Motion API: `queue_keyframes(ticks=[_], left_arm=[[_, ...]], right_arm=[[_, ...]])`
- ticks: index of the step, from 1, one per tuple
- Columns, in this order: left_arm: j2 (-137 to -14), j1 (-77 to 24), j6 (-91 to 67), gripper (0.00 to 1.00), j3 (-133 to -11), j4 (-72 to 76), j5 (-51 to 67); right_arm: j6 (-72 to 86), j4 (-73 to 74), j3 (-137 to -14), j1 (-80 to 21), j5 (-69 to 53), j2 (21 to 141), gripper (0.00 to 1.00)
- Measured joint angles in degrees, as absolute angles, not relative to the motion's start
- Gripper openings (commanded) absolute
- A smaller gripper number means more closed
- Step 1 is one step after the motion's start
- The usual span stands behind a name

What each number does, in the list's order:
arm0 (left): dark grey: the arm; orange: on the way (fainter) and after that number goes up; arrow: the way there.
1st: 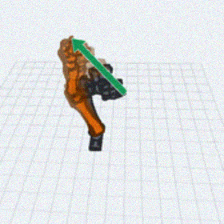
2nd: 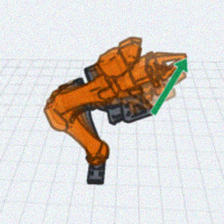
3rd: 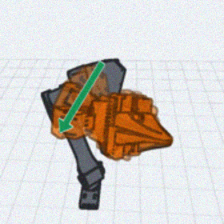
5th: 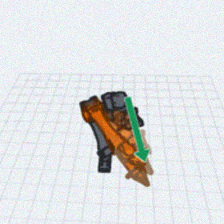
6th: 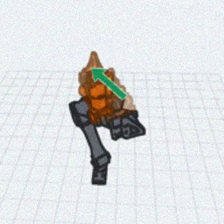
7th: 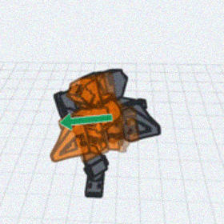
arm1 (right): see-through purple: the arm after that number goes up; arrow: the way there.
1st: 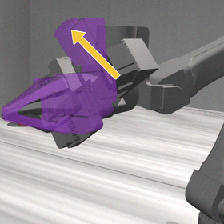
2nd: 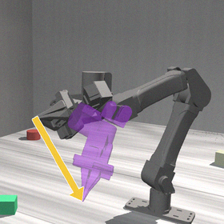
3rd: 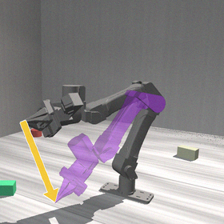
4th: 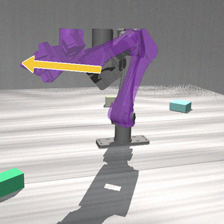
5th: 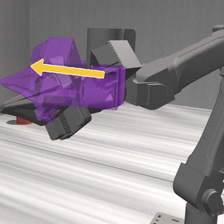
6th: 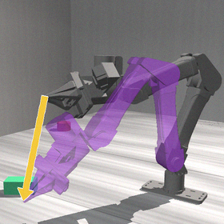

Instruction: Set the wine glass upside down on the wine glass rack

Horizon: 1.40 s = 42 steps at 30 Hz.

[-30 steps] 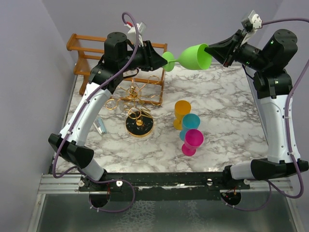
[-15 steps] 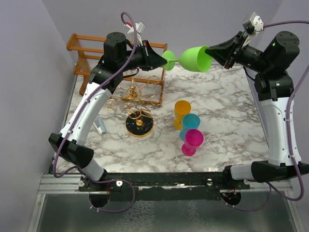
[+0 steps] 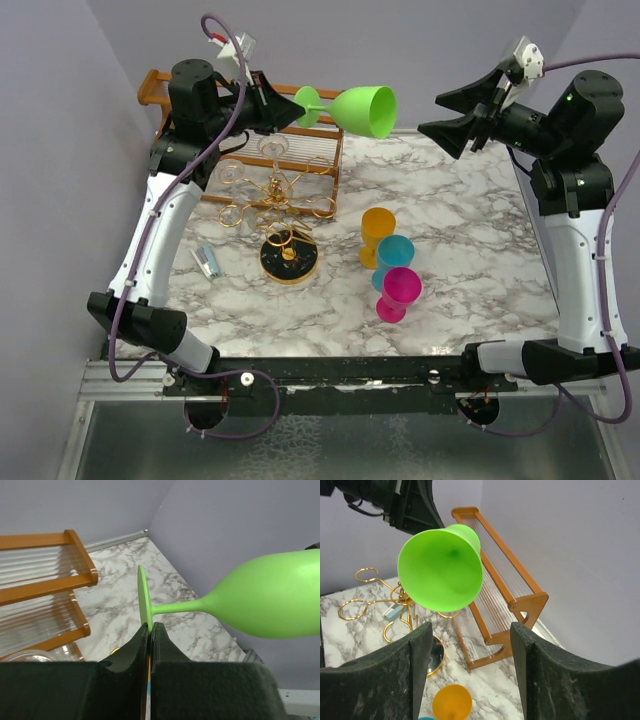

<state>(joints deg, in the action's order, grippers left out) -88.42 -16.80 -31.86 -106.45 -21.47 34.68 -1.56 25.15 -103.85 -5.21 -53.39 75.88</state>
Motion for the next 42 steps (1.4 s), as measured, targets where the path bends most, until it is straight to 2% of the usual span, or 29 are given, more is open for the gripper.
queue_keyframes(ticks=[5,14,31,42], left_arm=[[-85.7,-15.6,-22.6,0.00,-107.8,-25.0,31.9],[-79.3,-15.7,5.6,0.00,-112.9,-35.9,25.5],[-72.2,-15.0,55.0,0.00,-125.2,-71.2,27.0],[-66.5,-11.2,63.9,0.00,-126.0,-80.5,20.9]], right_arm=[[-4.0,27.6,-103.9,-5.2,-52.5,74.5,0.68],[-7.9,30.3,-103.9,-5.2,-48.1,72.8,0.69],[-8.9,30.4,-100.7,-5.2,-47.4,72.5,0.71],[-8.9,30.4,-99.6,-5.1,-47.4,72.0,0.71]])
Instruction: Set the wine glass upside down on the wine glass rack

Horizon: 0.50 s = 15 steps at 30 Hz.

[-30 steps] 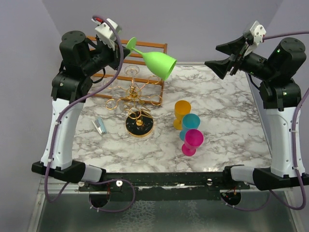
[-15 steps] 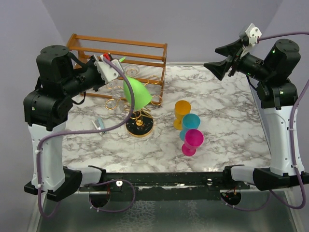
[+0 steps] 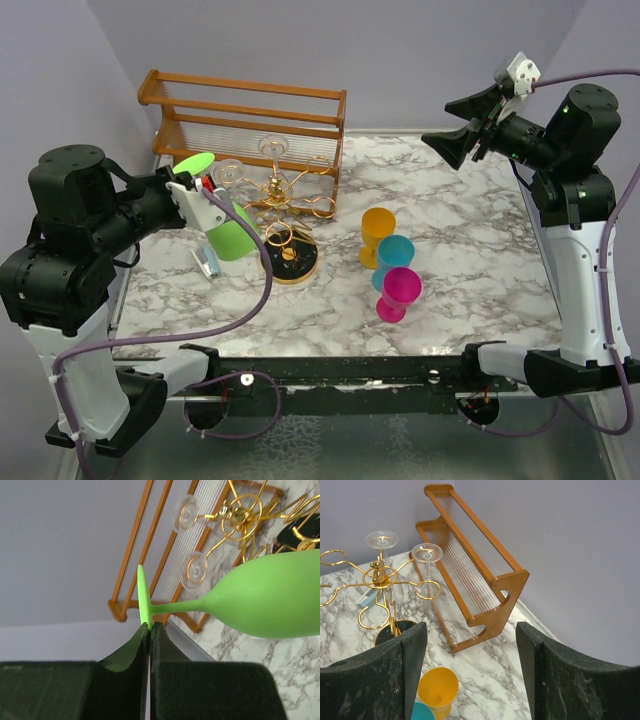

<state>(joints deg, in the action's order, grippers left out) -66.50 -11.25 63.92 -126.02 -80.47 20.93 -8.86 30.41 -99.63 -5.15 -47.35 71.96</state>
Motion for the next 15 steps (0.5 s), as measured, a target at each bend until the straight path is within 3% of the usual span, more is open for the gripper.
queue_keyframes(ticks=[15], left_arm=[[-65.2,-5.9,65.6,0.00,-121.5,-81.8,1.9]], right_arm=[[-8.9,30.4,-99.4,-5.1,-47.4,71.9,0.72]])
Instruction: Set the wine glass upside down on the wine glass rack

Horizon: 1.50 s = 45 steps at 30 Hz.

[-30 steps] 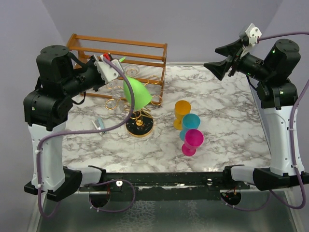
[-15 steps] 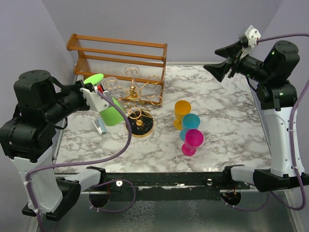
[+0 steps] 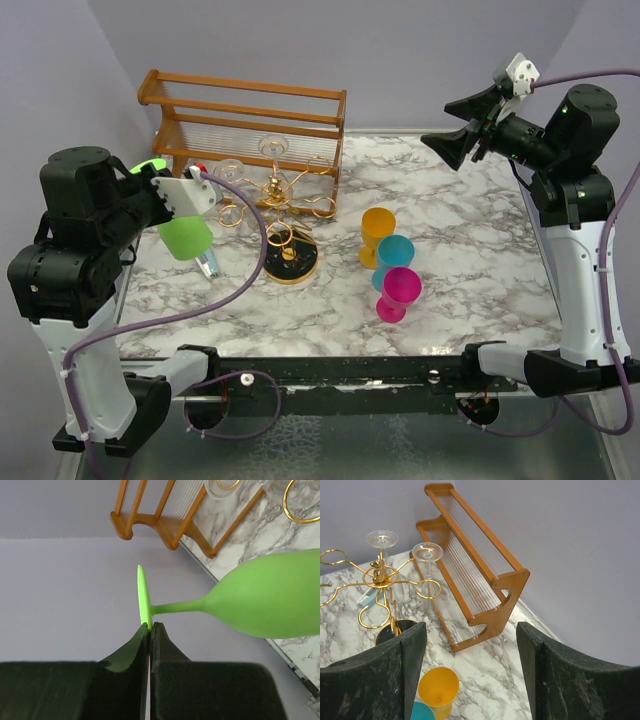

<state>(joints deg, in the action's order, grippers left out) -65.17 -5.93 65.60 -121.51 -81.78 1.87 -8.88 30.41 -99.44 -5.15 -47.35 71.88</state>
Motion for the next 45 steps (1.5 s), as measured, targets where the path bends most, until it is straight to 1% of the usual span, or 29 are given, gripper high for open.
queue_keyframes(ticks=[6,10,22,29,45], left_arm=[[-65.3,-5.8,68.1,0.00,-117.2,-81.5,-2.3],[-66.1,-5.7,70.1,0.00,-113.6,-79.9,-2.7],[-66.3,-8.2,77.6,0.00,-103.8,-73.7,6.0],[-66.3,-10.4,81.5,0.00,-101.6,-71.4,10.9],[-66.9,-14.4,88.9,0.00,-99.4,-70.1,14.0]], right_arm=[[-9.3,30.4,-98.3,-5.1,-47.3,71.9,0.72],[-9.7,30.4,-97.6,-5.1,-47.3,71.9,0.72],[-10.8,30.5,-96.9,-5.1,-47.2,71.5,0.73],[-10.9,30.5,-96.4,-5.1,-47.1,71.5,0.73],[-11.1,30.4,-96.0,-5.1,-47.0,71.2,0.73]])
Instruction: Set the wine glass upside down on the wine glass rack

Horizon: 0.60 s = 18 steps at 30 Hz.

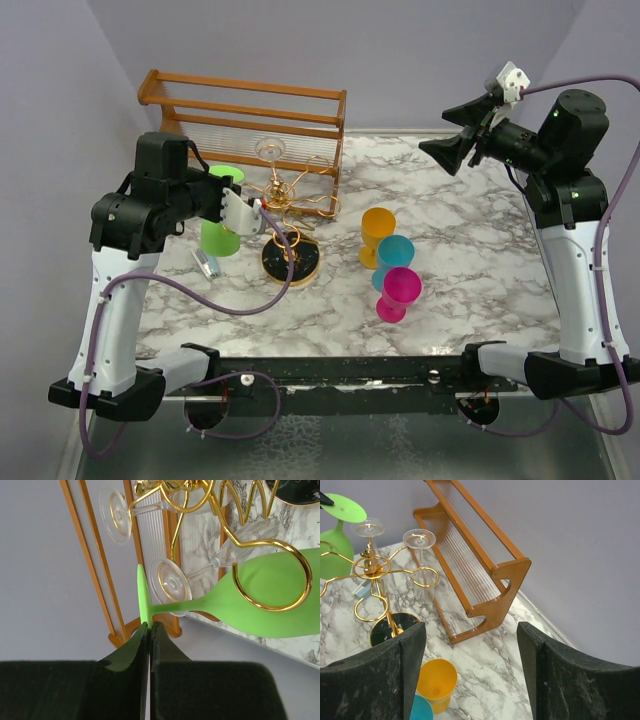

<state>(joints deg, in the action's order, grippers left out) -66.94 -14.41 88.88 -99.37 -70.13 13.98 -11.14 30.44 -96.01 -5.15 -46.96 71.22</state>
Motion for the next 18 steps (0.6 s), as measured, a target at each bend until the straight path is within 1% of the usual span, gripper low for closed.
queue_keyframes(ticks=[18], left_arm=[[-68.4,-16.6,95.2,0.00,-99.3,-71.7,19.2]], right_arm=[[-11.8,30.4,-94.4,-5.1,-46.2,70.9,0.74]])
